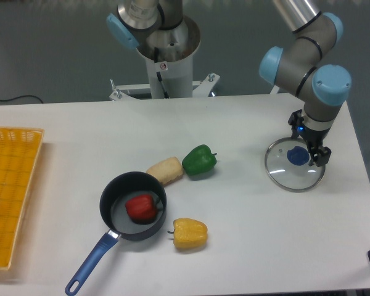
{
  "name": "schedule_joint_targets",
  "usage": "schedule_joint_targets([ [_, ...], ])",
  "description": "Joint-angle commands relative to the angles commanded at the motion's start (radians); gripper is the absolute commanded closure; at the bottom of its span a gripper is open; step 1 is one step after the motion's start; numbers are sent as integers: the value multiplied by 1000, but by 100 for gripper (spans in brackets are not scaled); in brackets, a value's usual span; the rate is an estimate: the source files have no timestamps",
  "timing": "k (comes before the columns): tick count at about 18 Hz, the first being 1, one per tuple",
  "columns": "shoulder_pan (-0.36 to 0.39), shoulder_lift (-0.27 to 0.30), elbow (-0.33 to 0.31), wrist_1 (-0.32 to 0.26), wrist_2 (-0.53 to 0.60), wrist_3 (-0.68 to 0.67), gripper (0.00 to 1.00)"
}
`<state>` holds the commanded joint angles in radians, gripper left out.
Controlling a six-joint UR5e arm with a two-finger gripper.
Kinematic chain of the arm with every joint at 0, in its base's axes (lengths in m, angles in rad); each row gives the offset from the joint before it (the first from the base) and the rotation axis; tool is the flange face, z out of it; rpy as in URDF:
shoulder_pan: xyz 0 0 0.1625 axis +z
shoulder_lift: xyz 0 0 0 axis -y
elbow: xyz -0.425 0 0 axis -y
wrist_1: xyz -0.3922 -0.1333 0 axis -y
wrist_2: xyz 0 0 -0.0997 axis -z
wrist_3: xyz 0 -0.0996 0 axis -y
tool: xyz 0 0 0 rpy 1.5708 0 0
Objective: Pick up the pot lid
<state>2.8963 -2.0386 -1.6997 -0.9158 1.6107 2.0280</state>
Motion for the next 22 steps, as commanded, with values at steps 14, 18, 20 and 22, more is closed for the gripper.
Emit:
schedule_joint_targets([
  [14, -22, -29, -1, 2, 0, -14, 0],
  [18, -22, -29, -3, 0, 0, -9, 1],
  [20, -20, -29, -3, 0, 0, -3, 1],
  [22, -17, -28, -5, 0, 0, -2, 1],
])
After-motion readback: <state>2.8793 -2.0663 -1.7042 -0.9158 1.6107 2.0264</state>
